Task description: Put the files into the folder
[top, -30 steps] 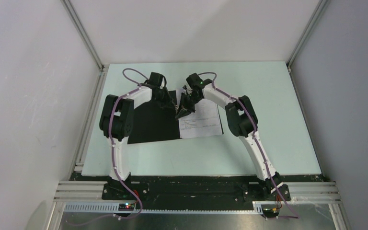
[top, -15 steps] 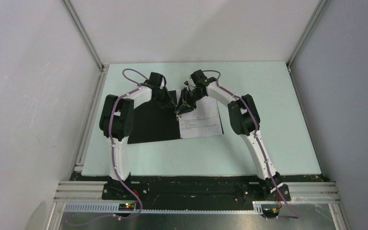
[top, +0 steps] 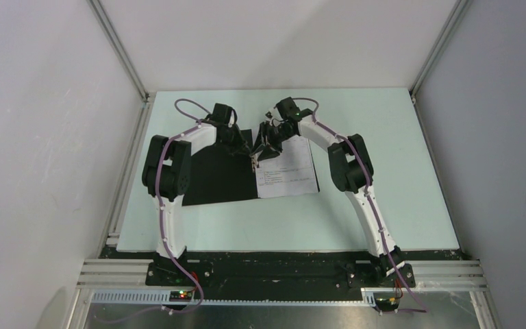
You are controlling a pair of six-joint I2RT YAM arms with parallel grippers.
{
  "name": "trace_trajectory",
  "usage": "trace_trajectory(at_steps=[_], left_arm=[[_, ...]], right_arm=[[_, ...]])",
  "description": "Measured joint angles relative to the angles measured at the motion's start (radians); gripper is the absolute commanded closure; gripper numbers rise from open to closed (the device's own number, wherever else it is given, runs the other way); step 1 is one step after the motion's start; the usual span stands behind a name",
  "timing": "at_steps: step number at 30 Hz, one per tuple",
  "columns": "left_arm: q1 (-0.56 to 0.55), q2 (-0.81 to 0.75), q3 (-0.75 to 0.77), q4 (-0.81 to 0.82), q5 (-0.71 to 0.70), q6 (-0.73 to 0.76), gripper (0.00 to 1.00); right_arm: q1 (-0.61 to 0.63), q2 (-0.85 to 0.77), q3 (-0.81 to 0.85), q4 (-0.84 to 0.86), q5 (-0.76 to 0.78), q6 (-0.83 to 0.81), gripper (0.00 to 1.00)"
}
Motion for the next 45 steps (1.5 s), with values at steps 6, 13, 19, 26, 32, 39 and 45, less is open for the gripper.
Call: trace_trajectory(at_steps=[6,13,19,26,32,39,45], left_arm=[[0.0,0.0,0.0,0.0,0.0,0.0,0.75],[0.0,0.0,0.0,0.0,0.002,0.0,0.75],[0.001,0.0,0.0,0.0,0.002,0.0,0.75],[0.001,0.0,0.0,0.0,0.002,0.0,0.75],[0.001,0.0,0.0,0.0,0.002,0.0,0.75],[0.001,0.0,0.0,0.0,0.002,0.001,0.75],[0.001,0.0,0.0,0.0,0.002,0.001,0.75]], right_arm=[[-0.011,0.0,-0.007,0.035,-0.04,0.009,0.4],[-0.019,0.0,-0.021,0.074,-0.089,0.019,0.58],[-0.019,0.0,-0.035,0.079,-0.102,0.021,0.62],[-0.014,0.0,-0.036,0.088,-0.122,0.03,0.62],[-0.009,0.0,-0.036,0.099,-0.138,0.038,0.67],[-0.001,0.0,-0.036,0.101,-0.139,0.045,0.73],[0.003,0.0,-0.036,0.101,-0.139,0.048,0.8]])
